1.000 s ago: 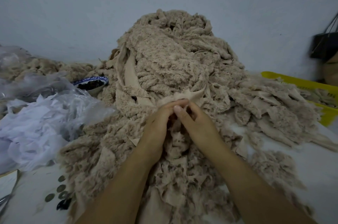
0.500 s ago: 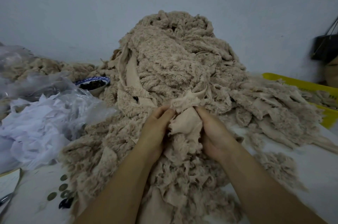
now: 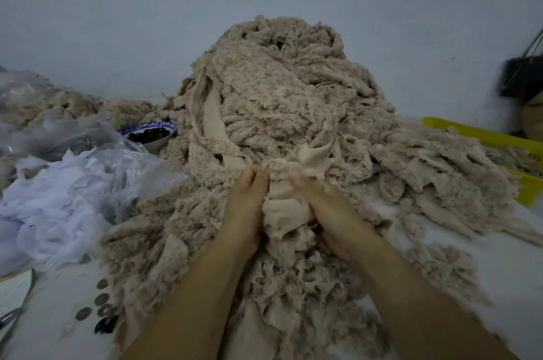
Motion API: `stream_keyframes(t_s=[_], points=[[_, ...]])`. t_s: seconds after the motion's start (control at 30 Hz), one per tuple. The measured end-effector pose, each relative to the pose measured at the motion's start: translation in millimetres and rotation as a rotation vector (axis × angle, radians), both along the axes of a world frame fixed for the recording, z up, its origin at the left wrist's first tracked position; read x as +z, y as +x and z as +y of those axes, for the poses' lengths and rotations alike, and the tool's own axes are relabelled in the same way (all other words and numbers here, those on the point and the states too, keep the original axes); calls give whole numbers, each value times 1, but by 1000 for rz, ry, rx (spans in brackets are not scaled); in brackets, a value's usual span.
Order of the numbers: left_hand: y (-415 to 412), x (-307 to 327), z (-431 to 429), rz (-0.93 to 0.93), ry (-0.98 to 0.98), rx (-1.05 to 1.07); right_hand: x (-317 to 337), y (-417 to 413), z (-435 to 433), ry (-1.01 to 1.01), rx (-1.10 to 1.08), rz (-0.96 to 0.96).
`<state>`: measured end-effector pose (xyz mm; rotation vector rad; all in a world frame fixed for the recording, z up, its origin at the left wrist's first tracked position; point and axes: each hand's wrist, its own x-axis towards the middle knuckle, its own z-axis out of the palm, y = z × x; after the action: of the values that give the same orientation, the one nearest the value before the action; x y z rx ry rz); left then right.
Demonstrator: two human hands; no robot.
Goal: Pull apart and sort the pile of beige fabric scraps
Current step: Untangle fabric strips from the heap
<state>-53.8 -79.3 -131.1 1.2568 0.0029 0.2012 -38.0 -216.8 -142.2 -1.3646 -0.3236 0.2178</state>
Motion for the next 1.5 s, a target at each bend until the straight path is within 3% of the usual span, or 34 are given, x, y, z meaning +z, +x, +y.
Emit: stream_keyframes(t_s=[0.17, 0.3, 0.43, 0.47, 0.6, 0.73, 0.83, 0.9, 1.0, 1.1, 1.2, 1.4, 1.5], points=[[-3, 6, -3, 39, -143, -136, 1, 0, 5, 58, -212, 17], [1, 7, 5, -83, -284, -191, 10, 7, -10, 197, -482, 149], [7, 5, 18, -80, -374, -79, 14, 9, -20, 266, -541, 104], [6, 4, 15, -49, -298, -39, 15, 7, -16, 245, -538, 74], [-5, 1, -4, 118, 343, 43, 10, 1, -5, 137, -541, -15], [-18, 4, -9, 88, 509, -226, 10, 0, -9, 146, -548, -77], [-14, -4, -8, 26, 584, -285, 11, 4, -11, 136, -575, 13], [-14, -5, -10, 12, 485, -235, 11, 5, -13, 196, -538, 47], [-8, 0, -6, 47, 80, -151, 10, 3, -12, 273, -351, 27], [-2, 5, 2, 52, -195, -103, 4, -3, -4, -39, -153, -161], [1, 5, 8, 62, -272, -31, -1, -9, 5, -317, -68, -209], [5, 6, 10, 145, -410, 11, 3, -11, 8, -181, -153, -148], [0, 11, 9, 156, -325, -110, 5, -12, 8, -149, -180, -174]])
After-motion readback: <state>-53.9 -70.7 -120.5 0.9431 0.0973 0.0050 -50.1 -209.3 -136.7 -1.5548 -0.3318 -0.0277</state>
